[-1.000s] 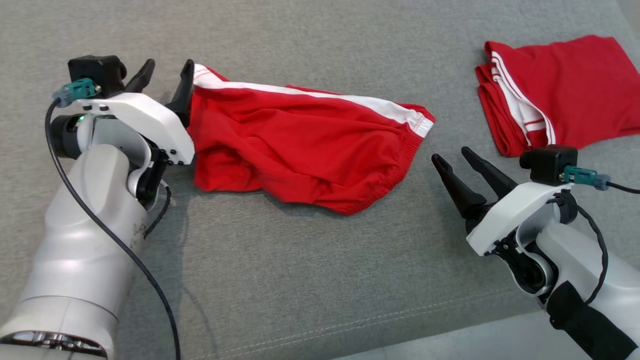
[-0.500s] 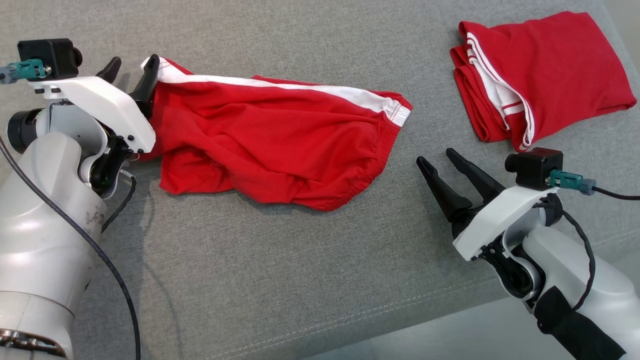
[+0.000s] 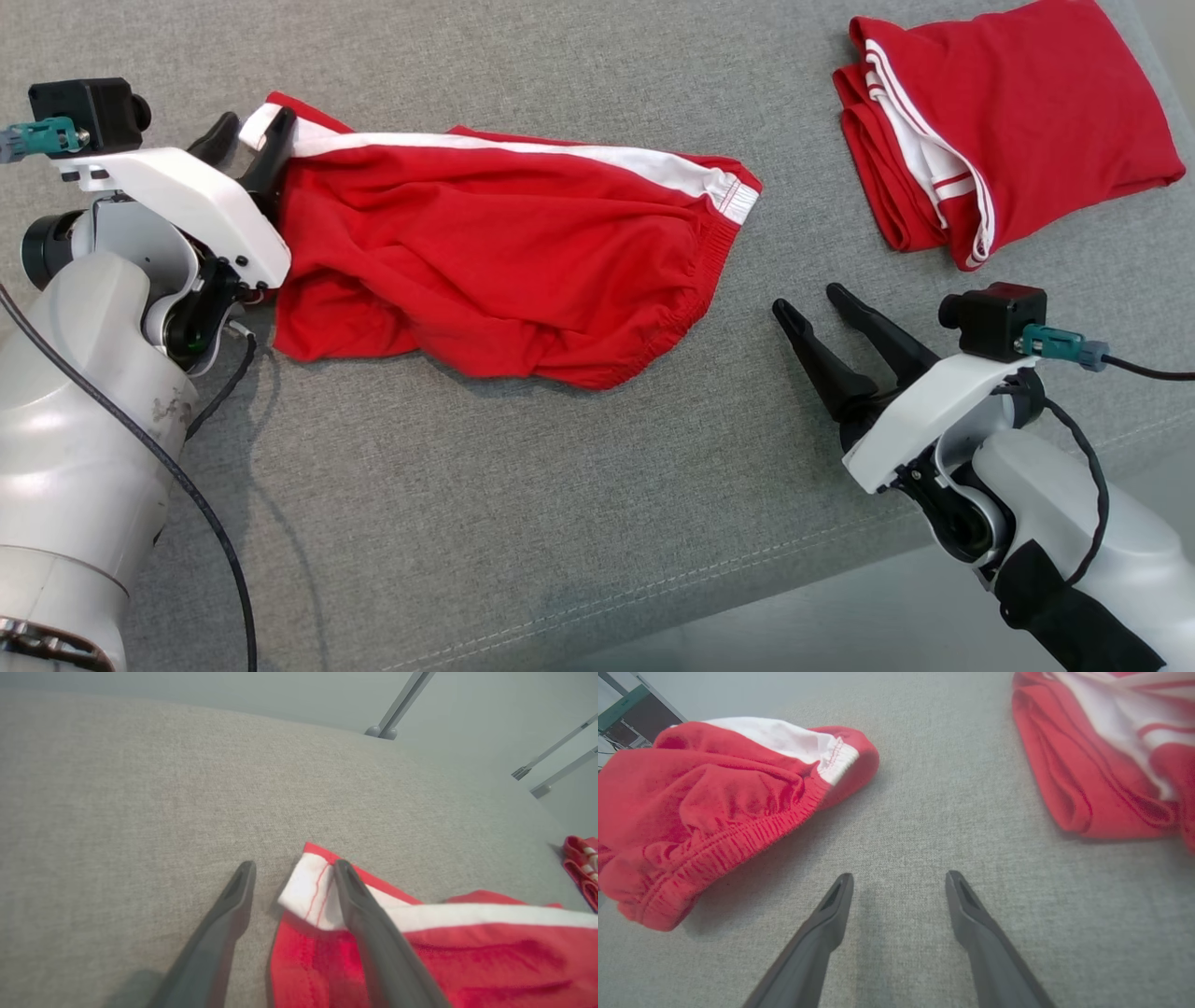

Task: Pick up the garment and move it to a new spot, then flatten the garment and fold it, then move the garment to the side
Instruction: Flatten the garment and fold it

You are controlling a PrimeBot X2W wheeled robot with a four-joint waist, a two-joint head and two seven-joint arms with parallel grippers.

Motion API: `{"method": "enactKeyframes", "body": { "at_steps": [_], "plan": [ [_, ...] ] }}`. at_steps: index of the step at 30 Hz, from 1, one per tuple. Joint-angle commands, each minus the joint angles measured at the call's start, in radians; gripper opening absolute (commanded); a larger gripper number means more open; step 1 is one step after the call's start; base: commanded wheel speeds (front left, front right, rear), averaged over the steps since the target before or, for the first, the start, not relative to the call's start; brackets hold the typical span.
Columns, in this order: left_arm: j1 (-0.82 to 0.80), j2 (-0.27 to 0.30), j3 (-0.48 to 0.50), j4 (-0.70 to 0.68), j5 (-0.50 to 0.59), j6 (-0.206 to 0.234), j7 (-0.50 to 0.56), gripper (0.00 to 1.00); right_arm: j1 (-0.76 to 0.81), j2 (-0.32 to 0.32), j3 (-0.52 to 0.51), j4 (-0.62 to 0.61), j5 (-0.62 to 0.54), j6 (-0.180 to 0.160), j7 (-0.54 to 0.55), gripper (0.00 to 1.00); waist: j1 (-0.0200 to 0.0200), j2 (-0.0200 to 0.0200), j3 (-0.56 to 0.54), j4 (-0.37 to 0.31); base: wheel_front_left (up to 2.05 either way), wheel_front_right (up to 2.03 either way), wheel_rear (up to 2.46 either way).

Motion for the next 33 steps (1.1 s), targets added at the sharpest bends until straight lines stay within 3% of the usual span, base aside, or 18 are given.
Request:
{"method": "enactKeyframes", "body": {
  "at_steps": [1, 2, 4, 6, 7, 8, 9, 20, 25, 33],
  "plan": [
    [-0.054, 0.038, 0.019, -0.022, -0.017, -0.007, -0.014, 0.96, 0.024, -0.013, -0.001, -0.016, -0.006, 0.002, -0.013, 1.0, 0.0, 0.0, 0.002, 0.002, 0.0, 0.0, 0.0],
    [-0.056, 0.036, 0.014, -0.021, -0.025, -0.007, -0.018, 1.0, 0.025, -0.014, -0.003, -0.016, -0.007, 0.002, -0.013, 1.0, 0.0, 0.0, 0.003, 0.003, 0.0, 0.0, 0.0],
    [-0.059, 0.036, 0.0, -0.018, -0.036, -0.007, -0.023, 0.96, 0.027, -0.015, -0.006, -0.014, -0.007, 0.002, -0.013, 1.0, 0.0, 0.0, 0.003, 0.005, 0.0, 0.0, 0.0],
    [-0.058, 0.036, -0.018, -0.018, -0.046, -0.007, -0.023, 0.49, 0.028, -0.014, -0.01, -0.014, -0.005, 0.002, -0.013, 1.0, 0.0, 0.0, 0.002, 0.008, 0.0, 0.0, 0.0],
    [-0.058, 0.037, -0.028, -0.022, -0.051, -0.007, -0.024, 0.37, 0.028, -0.013, -0.013, -0.014, -0.004, 0.002, -0.013, 1.0, 0.0, 0.0, 0.002, 0.01, 0.0, 0.0, 0.0],
    [-0.057, 0.038, -0.04, -0.028, -0.056, -0.007, -0.024, 0.14, 0.028, -0.013, -0.015, -0.014, -0.004, 0.002, -0.013, 1.0, 0.0, 0.0, 0.002, 0.012, 0.0, 0.0, 0.0],
    [-0.056, 0.038, -0.048, -0.034, -0.065, -0.007, -0.024, 0.0, 0.028, -0.013, -0.017, -0.013, -0.004, 0.002, -0.013, 1.0, 0.0, 0.0, 0.002, 0.014, 0.0, 0.0, 0.0],
    [-0.065, 0.054, -0.136, -0.084, -0.123, -0.007, -0.085, 0.0, 0.026, -0.02, -0.065, -0.027, -0.014, 0.002, -0.013, 1.0, 0.0, 0.0, -0.017, 0.047, 0.0, 0.0, 0.0],
    [-0.064, 0.051, -0.118, -0.087, -0.156, -0.007, -0.191, 0.0, 0.031, -0.018, -0.109, -0.034, -0.041, 0.002, -0.013, 1.0, 0.0, 0.0, -0.042, 0.078, 0.0, 0.0, 0.0],
    [-0.006, 0.093, -0.099, -0.165, -0.223, -0.007, -0.242, 0.0, 0.055, -0.002, -0.161, -0.077, -0.041, 0.002, -0.013, 1.0, 0.0, 0.0, -0.081, 0.149, 0.0, 0.0, 0.0]
  ]
}}
